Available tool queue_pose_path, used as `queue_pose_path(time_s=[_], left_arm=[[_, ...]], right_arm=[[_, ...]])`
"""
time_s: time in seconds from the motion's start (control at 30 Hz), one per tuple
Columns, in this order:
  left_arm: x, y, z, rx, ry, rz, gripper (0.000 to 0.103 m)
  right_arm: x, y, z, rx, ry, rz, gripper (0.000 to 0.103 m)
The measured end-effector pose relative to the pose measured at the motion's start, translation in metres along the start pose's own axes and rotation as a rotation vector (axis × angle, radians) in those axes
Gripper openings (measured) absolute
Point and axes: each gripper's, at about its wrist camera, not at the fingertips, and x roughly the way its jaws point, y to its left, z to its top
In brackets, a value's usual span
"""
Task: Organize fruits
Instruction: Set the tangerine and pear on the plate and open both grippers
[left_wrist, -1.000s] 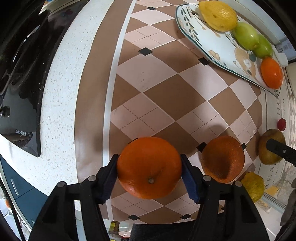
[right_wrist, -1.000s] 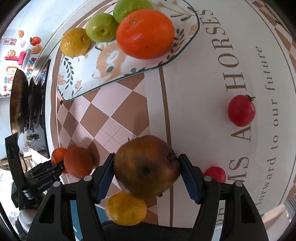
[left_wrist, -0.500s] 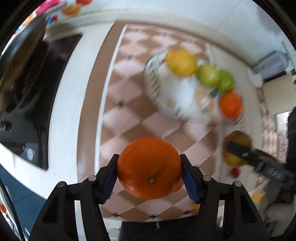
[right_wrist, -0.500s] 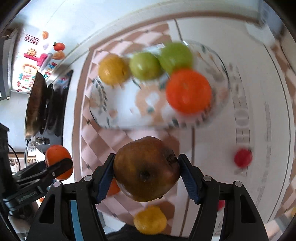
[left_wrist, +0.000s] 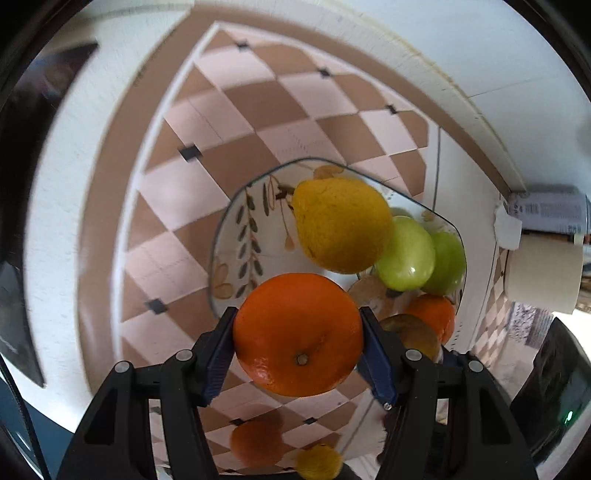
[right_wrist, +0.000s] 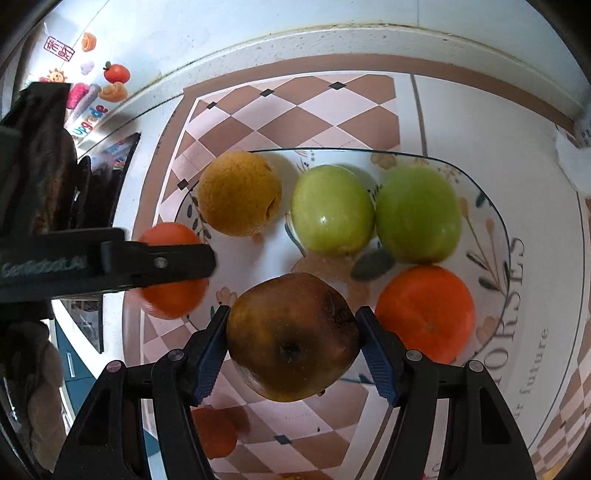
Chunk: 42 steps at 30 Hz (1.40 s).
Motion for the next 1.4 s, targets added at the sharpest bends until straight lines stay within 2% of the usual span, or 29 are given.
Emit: queue_pose_path(time_s=[0.2,0.4,0.43,0.47,0.5,0.53,0.57,0.67,0.8,0.97,1.1,1.4], left_arm=[[0.020,-0.001,0.001,-0.033,0.076,-0.029,0.061],[0.027,-0.002,0.001,-0.021,0.093,-0.004,0.062],[0.027,-0.001,0.001,-0.022,0.095,-0.012,0.063],[0.028,-0.004,0.002,-0.023,0.095,-0.018,0.066],[0.026,-0.002,0.003,-0.022,0.085,-0.018,0.072],[0.022,-0.002,0.004,-0.017,0.066,-0.020,0.086],[0.020,-0.005,0.004,-0.011,0.059,-0.030,0.092],[0.012,-0.007,0.002,0.000,0.048,-0.038,0.094],[-0.004,-0.011,-0.007,0.046,-0.003,0.031,0.094],[-0.026,-0.009,-0.035,0.096,-0.116,0.191,0.094],[-0.042,-0.009,-0.064,0.133,-0.195,0.270,0.094],[-0.071,-0.021,-0.125,0.220,-0.325,0.339,0.094]], right_arm=[[0.003,-0.001,0.003,-0.014,0.001,0.007,0.070],[0.006,0.002,0.003,-0.036,0.020,-0.011,0.070],[0.005,0.003,0.002,-0.030,0.019,-0.007,0.076],[0.003,0.002,0.002,-0.019,0.013,0.005,0.084],[0.001,0.002,0.002,-0.015,0.009,0.008,0.086],[-0.002,0.002,0.002,-0.011,0.005,0.010,0.087],[-0.005,0.002,0.001,-0.008,0.003,0.007,0.087],[-0.012,-0.001,0.000,0.009,0.002,0.003,0.087],[-0.026,-0.007,-0.009,0.041,-0.008,-0.054,0.093],[-0.048,-0.014,-0.029,0.083,-0.048,-0.173,0.094],[-0.069,-0.022,-0.049,0.126,-0.076,-0.190,0.094],[-0.110,-0.013,-0.095,0.127,-0.157,-0.221,0.094]])
